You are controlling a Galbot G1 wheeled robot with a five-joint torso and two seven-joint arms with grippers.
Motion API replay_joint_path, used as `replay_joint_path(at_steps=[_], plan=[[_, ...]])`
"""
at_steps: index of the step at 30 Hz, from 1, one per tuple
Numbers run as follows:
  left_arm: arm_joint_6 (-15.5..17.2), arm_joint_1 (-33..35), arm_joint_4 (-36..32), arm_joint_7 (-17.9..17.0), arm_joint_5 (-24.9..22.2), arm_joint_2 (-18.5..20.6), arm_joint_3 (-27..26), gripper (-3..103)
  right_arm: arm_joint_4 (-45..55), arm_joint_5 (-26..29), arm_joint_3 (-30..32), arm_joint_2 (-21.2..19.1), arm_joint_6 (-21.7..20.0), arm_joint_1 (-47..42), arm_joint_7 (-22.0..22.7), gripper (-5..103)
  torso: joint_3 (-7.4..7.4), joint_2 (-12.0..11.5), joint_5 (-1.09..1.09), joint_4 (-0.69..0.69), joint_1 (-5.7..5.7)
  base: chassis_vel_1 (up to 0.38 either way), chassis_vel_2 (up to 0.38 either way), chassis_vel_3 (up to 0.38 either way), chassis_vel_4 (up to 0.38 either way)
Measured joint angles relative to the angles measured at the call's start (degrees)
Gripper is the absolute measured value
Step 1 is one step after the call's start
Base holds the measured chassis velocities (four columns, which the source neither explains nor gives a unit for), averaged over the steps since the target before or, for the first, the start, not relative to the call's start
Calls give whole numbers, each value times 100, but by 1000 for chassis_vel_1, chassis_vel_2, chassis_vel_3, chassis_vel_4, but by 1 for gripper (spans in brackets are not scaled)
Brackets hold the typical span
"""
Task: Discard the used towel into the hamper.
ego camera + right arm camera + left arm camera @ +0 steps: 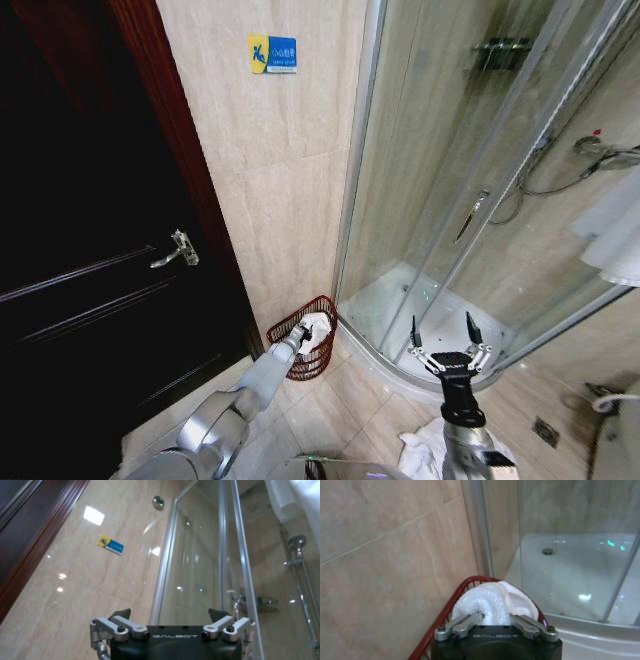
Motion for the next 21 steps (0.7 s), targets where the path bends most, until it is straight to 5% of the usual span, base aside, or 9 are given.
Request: replay_joint_path(at_steps=[6,9,11,15,21], plan=[[76,-25,57,-107,45,-72,83,17,-46,-32,56,23,0,-11,-36,100,0,0,0,1,1,0,0,0,0],[344,-69,56,-367,269,-137,116,33,-18,37,74,24,0,-81,-59,100,0,0,0,-1,0,0,0,0,0],[379,-70,52,-381,300,-132,123,33,-6,54,76,24,0,-90,-79,100,0,0,0,-1,0,0,0,0,0],[832,20,-115,-345,527,109,226,49,40,101,79,28,0,-141,-232,100,0,0,1,1,-1,0,0,0,0],[1306,86,-466,-243,-348,441,196,71,-67,183,155,29,0,-107,-256,100,0,0,0,1,-1,0,0,0,0]])
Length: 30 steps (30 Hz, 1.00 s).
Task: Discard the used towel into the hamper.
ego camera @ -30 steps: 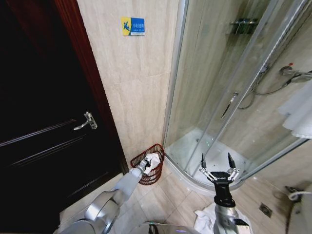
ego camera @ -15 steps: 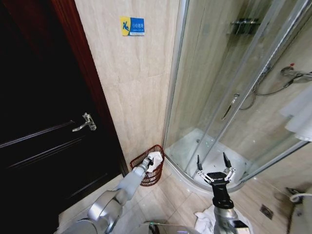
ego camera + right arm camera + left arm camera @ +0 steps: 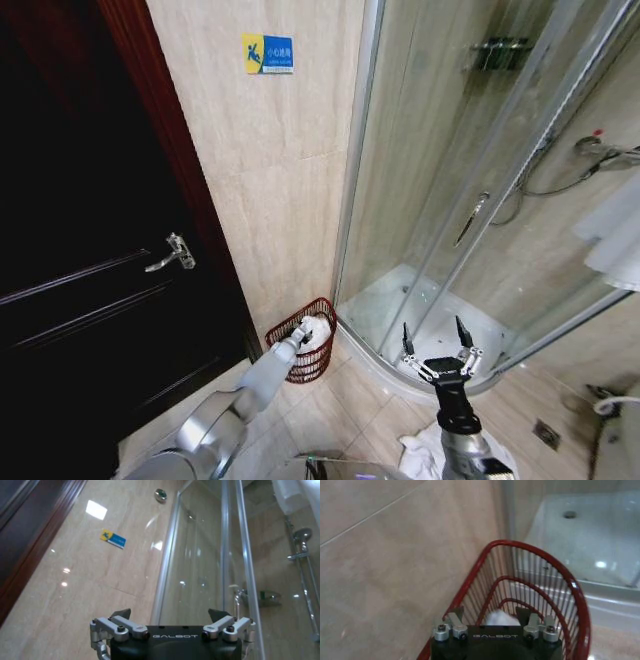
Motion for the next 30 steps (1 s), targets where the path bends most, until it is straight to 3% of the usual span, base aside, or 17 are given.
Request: replay_joint_path(at_steps=[1,5,7,9,10,13,15,16,18,23,30], plan=[[-3,1,-53,52,-144,73,-1,82,-13,7,7,0,0,4,3,100,0,0,-1,0,0,0,0,0,0],[-4,135,-384,119,-417,226,7,87,-17,-16,-11,-1,0,4,27,100,0,0,1,-1,0,0,0,0,0],[197,518,-1342,86,-975,445,47,97,-59,-104,-18,-2,0,52,48,100,0,0,-2,-2,1,0,0,0,0],[264,602,-1533,80,-1073,492,47,99,-71,-117,-15,-2,0,65,49,100,-1,0,-2,-4,1,0,0,0,0],[534,958,-2277,52,-1470,685,47,100,-101,-142,-12,-5,0,109,87,100,0,0,1,-1,1,0,0,0,0],[1017,1713,-3942,5,-1922,1092,-49,100,-73,-153,-32,-98,-112,148,233,100,-1,1,1,-1,0,0,0,0,0],[1075,1837,-4209,5,-1955,1159,-88,100,-60,-152,-34,-109,-145,154,251,100,0,0,1,1,0,0,0,0,0],[1227,2158,-4879,5,-2023,1306,-223,100,-38,-152,-41,-122,-220,189,271,100,0,0,-1,-1,0,0,0,0,0],[1345,2562,-5587,1,-2029,1510,-397,100,-15,-150,-50,-127,-272,246,290,100,-1,0,0,1,0,0,0,0,0],[1388,3110,-6420,2,-1872,1731,-654,100,35,-103,-46,-151,-351,269,315,100,-1,1,-1,0,0,0,0,0,0],[1340,4126,-7768,130,-1401,1758,-1722,100,42,55,-107,-271,-598,339,350,100,0,1,0,1,0,0,0,0,0]])
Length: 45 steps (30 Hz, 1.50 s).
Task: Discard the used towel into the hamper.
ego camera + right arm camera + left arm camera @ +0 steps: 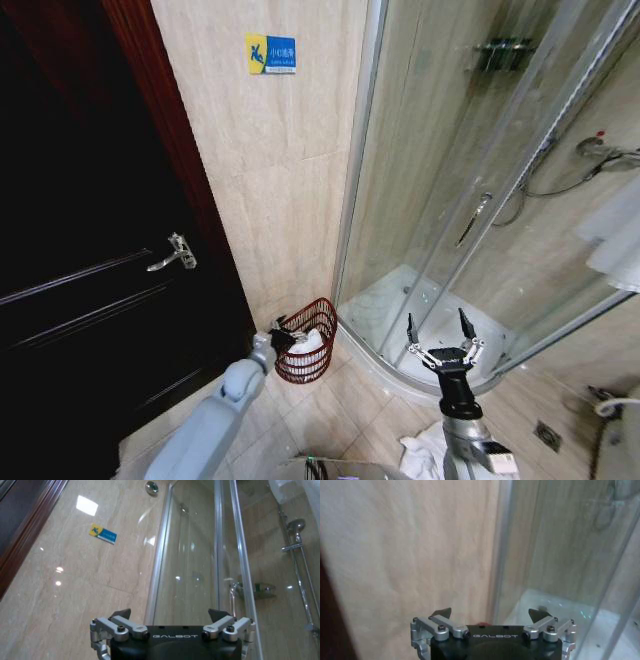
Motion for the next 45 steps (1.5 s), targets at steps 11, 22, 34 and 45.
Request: replay_joint_path(at_steps=[11,22,34,45], plan=[[89,1617,-2089,242,-20,-676,-1643,100,560,-94,-10,-43,-991,55,913,100,0,0,1,-2,0,0,0,0,0],[-660,2716,-3279,286,1104,-2180,-1898,100,1575,219,16,-89,-1792,71,1097,100,0,0,2,-2,0,0,0,0,0],[-646,3148,-3695,256,955,-2264,-1627,100,1975,460,25,-142,-2121,91,1173,100,0,0,2,-2,1,0,0,0,0],[-843,3313,-3705,271,1317,-2276,-1193,100,2286,571,35,-150,-2468,-1,1256,100,0,-1,0,-1,1,0,0,0,0]])
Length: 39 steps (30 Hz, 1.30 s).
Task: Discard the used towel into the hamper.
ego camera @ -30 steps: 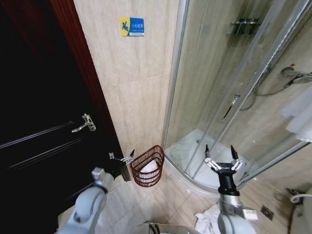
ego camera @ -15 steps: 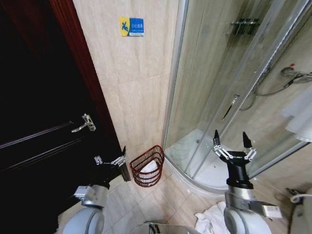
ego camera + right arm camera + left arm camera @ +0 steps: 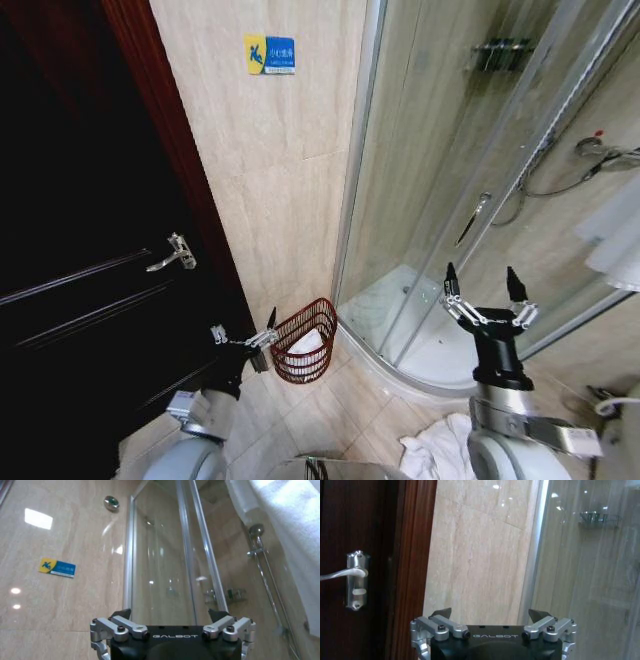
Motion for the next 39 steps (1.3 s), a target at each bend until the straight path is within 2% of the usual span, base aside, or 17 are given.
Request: replay_joint_path(at_steps=[5,7,9,10,15,19,21,23,29,32,39], plan=[[-2,-2,0,9,1,-1,0,100,9,140,81,-23,141,-22,14,100,0,0,0,-1,0,0,0,0,0],[-2,-5,0,10,1,-1,0,100,10,181,307,-129,264,-61,31,100,0,0,1,0,0,0,0,0,0],[-2,-8,2,12,1,1,-2,100,10,396,797,-277,319,-106,13,100,0,0,1,-1,0,0,0,0,0],[-2,-8,2,12,1,1,-2,100,10,396,797,-277,319,-106,13,100,0,0,1,-1,0,0,0,0,0],[-2,-13,9,15,-4,2,-4,100,6,1461,2205,-431,91,-8,-114,100,0,0,2,0,0,0,0,0,0],[-2,-15,12,16,-5,2,-5,100,3,1706,2653,-443,52,-3,-108,100,0,0,1,-1,0,0,0,0,0],[-2,-16,16,16,-8,2,-6,100,2,1894,3304,-541,70,17,-204,100,0,0,1,-1,0,0,0,0,0],[-2,-16,16,16,-8,2,-6,100,1,1903,3332,-549,74,20,-208,100,0,0,0,-1,0,0,0,0,0],[-1,-18,18,16,-11,3,-7,100,0,2448,4191,-894,234,-17,-354,100,0,0,-1,-1,0,-9,-5,12,8],[-1,-19,20,16,-12,3,-7,100,0,2596,4360,-1000,245,41,-359,100,0,0,-1,0,0,-95,-79,89,65],[1,-19,22,16,-12,3,-7,100,-3,2627,4296,-1130,269,116,-236,100,0,0,0,-1,0,-168,-170,170,166]])
